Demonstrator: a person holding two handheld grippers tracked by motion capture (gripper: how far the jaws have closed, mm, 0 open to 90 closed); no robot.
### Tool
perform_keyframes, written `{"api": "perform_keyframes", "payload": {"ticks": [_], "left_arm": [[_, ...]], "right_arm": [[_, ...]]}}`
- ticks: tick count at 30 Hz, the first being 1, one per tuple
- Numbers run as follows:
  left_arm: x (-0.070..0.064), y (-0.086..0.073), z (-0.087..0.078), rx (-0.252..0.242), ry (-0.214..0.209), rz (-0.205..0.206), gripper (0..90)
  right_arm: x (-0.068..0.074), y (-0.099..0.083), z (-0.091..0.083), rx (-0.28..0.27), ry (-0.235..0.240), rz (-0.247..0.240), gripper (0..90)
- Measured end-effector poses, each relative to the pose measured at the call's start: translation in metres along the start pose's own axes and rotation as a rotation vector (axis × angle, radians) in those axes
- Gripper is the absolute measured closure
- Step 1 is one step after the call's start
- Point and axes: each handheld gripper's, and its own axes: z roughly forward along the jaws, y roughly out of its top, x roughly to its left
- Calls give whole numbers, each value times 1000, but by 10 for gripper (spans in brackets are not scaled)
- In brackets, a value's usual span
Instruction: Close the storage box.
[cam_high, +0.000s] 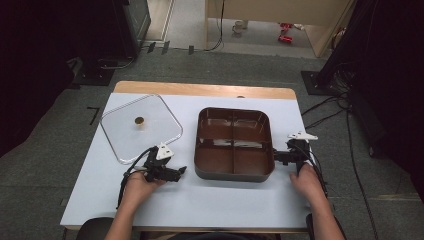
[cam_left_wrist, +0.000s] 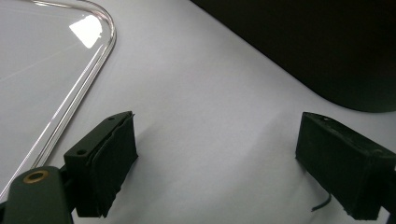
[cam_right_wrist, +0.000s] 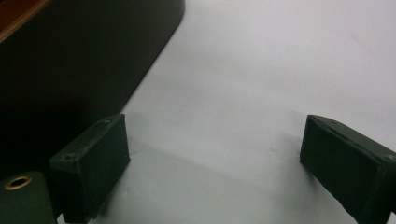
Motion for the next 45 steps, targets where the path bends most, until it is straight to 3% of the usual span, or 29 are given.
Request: {"api": "perform_keyframes", "payload": {"ticks": [15,26,34,39,42,45], "left_arm": [[-2,2,-1,15,12,-22,142],[-5,13,2,87,42,-57,151],[-4,17,-1,115,4,-39,149],[-2,21,-7,98,2,-31,159],[2,23,-11,82,-3,-31,241],[5,27,-12,83,-3,-24,245]], "right_arm": [[0,0,0,0,0,0,75],[0,0,0,0,1,1,75],[0,0,0,0,1,1,74],[0,0,0,0,1,1,75],[0,0,0,0,1,1,74],[0,0,0,0,1,0,74]]}}
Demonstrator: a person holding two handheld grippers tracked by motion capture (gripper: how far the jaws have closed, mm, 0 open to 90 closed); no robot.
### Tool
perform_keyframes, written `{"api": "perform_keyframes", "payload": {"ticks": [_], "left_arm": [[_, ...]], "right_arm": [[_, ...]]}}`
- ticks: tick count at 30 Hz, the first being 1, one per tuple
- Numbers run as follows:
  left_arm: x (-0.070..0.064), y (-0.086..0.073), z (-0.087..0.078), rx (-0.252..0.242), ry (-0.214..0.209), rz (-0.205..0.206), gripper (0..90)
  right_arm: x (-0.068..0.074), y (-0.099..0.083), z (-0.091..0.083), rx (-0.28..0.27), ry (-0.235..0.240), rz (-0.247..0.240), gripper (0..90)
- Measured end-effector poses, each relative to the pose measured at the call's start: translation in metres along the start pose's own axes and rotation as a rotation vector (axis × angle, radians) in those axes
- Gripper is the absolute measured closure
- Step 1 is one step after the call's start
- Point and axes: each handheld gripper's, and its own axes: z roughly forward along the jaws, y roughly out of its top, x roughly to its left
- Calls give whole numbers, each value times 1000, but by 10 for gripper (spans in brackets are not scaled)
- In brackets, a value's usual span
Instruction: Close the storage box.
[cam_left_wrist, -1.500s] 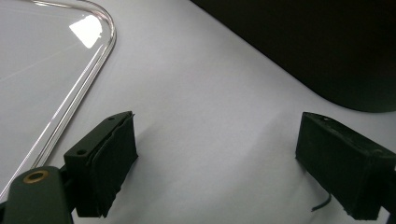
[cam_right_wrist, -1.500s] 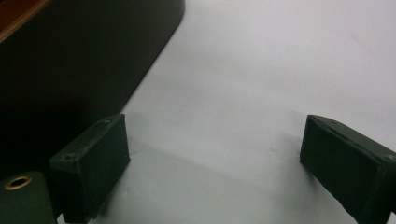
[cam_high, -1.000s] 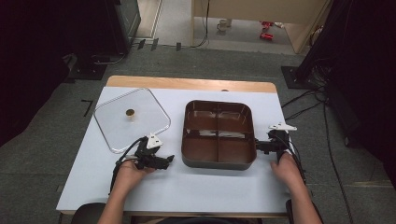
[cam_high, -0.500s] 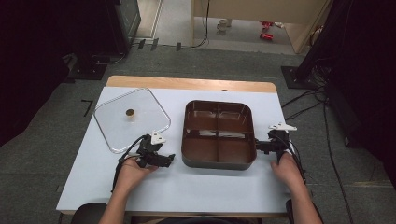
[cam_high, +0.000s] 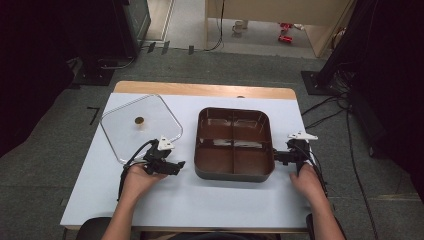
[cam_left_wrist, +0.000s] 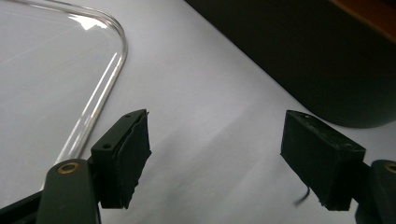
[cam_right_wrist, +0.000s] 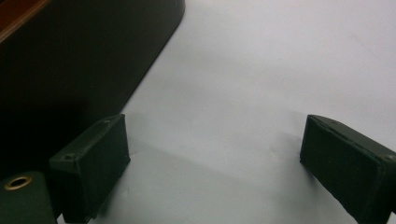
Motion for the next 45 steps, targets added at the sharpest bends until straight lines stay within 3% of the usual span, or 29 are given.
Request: {"api": "perform_keyframes", "payload": {"ticks": [10,20,26,45], "left_arm": [[7,13,-1,-22,-45,17,342],[23,24,-2,-26,-64,-10,431],[31,28,-2,-33,-60,-10,445],[72,41,-6,-54,-26,-76,465]], "right_arm": [[0,0,0,0,0,0,74],[0,0,0,0,0,0,74],[0,0,0,0,0,2,74],[0,0,0,1,-1,-2,75]]}}
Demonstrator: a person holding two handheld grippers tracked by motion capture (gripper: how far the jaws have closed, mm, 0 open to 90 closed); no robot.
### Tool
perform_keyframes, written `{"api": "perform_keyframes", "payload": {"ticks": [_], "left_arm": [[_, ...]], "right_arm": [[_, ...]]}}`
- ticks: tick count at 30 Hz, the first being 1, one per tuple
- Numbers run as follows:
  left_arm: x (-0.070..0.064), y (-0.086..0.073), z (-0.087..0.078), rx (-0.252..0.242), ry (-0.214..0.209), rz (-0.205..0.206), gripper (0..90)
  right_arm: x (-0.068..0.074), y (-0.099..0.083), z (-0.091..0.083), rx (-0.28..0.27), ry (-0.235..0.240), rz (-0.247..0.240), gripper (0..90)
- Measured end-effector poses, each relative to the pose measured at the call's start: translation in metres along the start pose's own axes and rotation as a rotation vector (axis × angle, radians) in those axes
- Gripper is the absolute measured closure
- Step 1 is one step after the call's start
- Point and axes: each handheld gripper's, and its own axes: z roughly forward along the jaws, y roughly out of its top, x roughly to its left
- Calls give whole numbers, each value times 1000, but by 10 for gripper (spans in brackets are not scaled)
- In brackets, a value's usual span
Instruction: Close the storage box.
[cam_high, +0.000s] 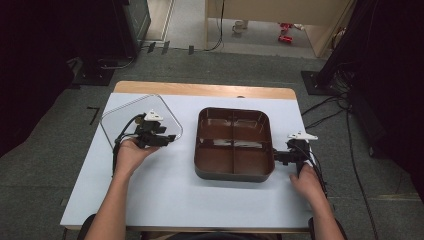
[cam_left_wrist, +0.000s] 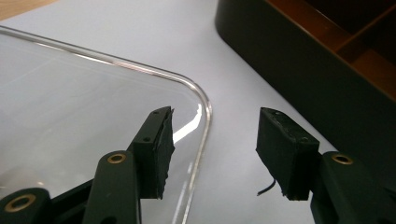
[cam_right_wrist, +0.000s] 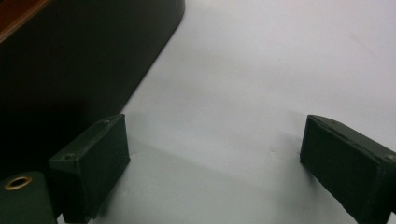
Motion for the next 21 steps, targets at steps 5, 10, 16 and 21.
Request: {"api": "perform_keyframes", "payload": {"ticks": [5,10,16,21], "left_arm": [[10,3,-1,-13,12,-18,473],[22,4,-2,-18,30,-31,482],[36,5,-3,-27,36,-65,479],[45,8,-7,-27,58,-70,455]], "right_arm": [[0,0,0,0,1,1,74],[0,0,0,1,1,2,74],[0,0,0,0,1,1,74],[0,0,0,-1,1,3,74]]}}
